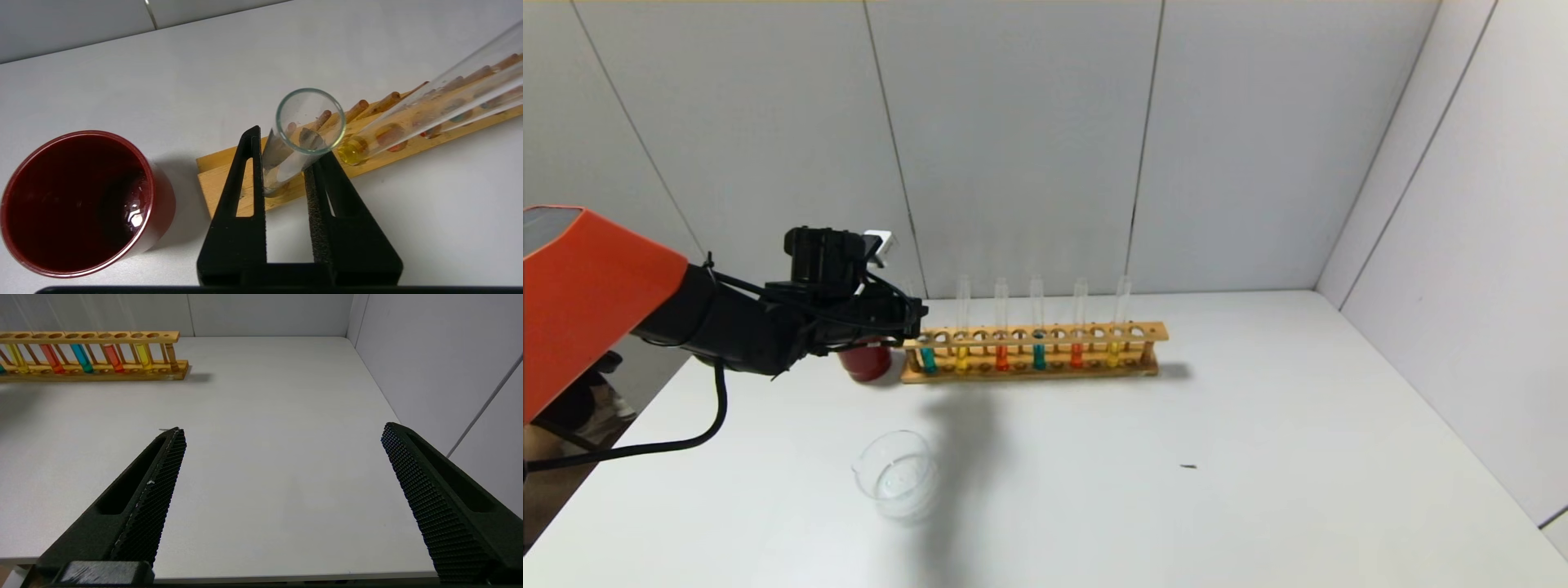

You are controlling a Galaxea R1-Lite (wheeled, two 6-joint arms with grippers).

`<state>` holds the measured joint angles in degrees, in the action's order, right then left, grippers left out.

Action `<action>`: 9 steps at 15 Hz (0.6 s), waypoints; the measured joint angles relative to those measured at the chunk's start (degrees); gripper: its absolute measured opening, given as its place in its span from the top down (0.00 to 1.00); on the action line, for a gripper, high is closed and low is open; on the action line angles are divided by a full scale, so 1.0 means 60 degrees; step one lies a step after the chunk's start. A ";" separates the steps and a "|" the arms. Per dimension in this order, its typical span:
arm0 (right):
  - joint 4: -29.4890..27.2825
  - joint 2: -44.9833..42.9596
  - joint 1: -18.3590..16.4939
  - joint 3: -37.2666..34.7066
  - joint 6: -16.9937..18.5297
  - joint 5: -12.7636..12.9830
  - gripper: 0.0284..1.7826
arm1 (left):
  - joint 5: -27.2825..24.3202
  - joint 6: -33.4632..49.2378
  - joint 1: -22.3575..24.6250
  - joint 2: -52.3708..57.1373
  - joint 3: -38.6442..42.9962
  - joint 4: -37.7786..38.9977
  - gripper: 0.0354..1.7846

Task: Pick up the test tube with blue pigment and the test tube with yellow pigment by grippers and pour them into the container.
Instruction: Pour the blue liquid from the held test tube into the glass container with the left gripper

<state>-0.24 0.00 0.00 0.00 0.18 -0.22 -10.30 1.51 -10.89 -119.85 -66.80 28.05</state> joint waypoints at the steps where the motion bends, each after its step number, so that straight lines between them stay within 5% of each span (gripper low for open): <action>1: 0.0000 0.0000 0.0000 0.0000 0.0000 0.0000 0.02 | -0.0004 0.0000 0.0004 0.0010 0.0000 0.0004 0.84; 9: 0.0000 0.0000 -0.0004 0.0000 -0.0004 0.0000 0.02 | -0.0018 -0.0207 0.0018 0.0809 -0.0181 -0.0091 0.84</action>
<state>-0.24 0.00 -0.02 0.00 0.16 -0.22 -10.41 0.27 -10.78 -114.99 -67.89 27.50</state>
